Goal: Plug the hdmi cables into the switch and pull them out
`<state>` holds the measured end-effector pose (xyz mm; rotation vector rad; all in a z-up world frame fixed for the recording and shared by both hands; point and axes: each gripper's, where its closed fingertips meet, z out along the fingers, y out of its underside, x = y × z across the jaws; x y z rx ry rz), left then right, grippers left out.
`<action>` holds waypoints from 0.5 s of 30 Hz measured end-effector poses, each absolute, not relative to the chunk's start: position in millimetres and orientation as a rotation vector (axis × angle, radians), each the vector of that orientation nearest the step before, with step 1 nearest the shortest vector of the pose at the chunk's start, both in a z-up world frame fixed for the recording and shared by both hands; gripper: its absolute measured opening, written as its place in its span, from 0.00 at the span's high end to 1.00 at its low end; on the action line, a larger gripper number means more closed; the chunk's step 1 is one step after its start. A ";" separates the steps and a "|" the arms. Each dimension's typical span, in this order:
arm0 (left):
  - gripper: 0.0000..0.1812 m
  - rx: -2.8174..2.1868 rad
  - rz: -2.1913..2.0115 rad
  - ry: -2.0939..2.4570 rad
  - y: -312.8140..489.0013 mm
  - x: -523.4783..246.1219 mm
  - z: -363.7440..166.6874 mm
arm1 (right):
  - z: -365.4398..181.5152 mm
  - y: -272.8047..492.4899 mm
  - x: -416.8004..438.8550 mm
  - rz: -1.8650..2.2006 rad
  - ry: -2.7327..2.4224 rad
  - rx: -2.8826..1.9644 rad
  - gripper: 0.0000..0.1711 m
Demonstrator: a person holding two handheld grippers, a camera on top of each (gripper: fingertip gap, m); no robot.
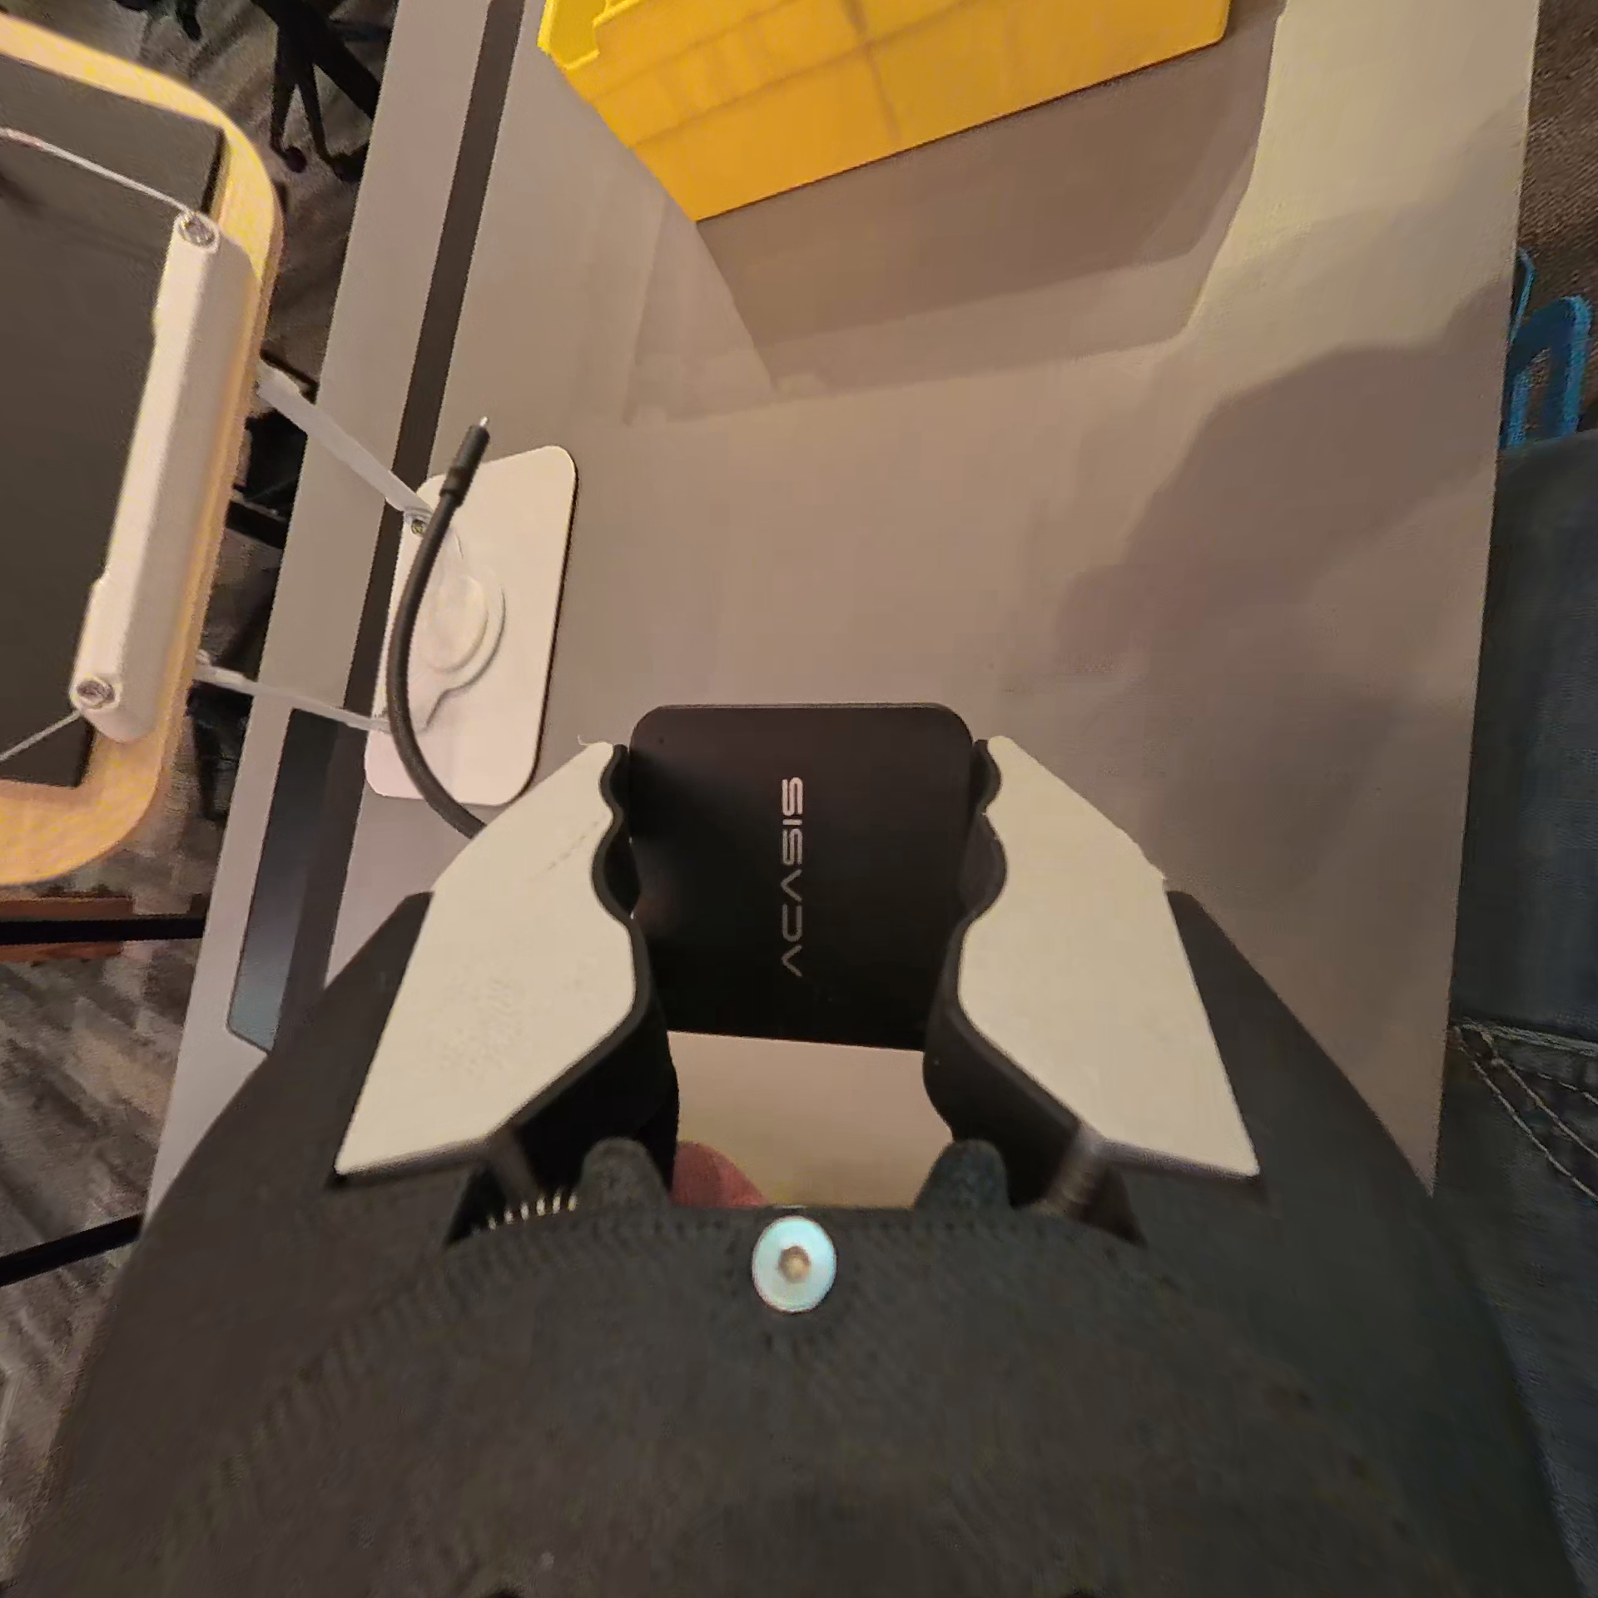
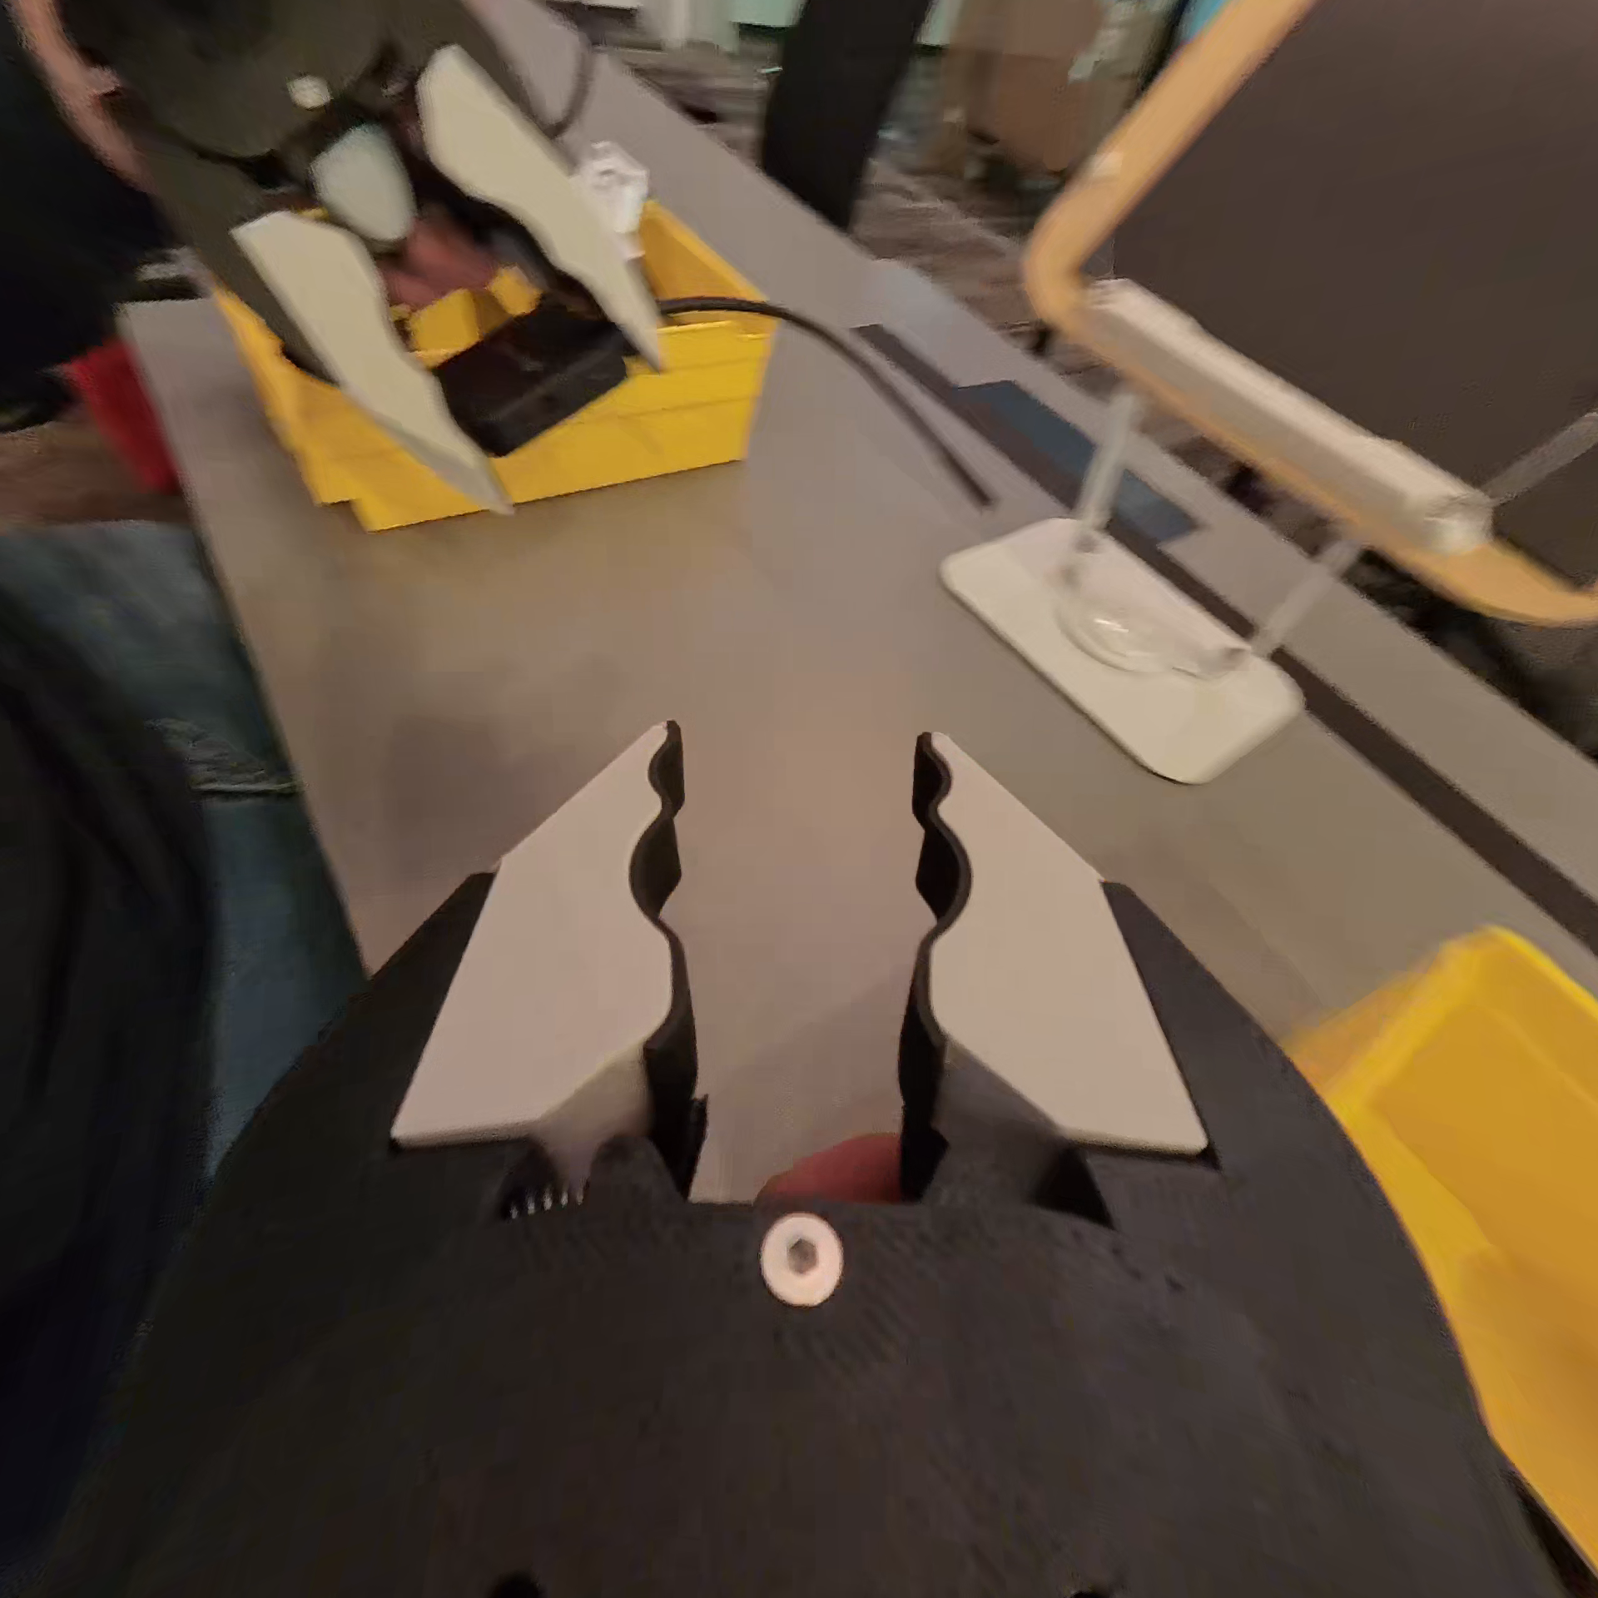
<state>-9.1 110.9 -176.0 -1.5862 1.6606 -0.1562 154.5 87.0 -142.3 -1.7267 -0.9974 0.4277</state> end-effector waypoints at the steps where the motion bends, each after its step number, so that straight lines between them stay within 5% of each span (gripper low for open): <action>1: 0.60 -1.576 -0.154 1.664 108.7 -6.4 -175.6 | -151.2 82.5 135.4 0.474 -1.049 -1.726 0.70; 15: 0.60 -1.389 0.052 1.741 93.0 27.0 -186.2 | -194.0 80.7 28.8 1.039 -0.968 -1.750 0.69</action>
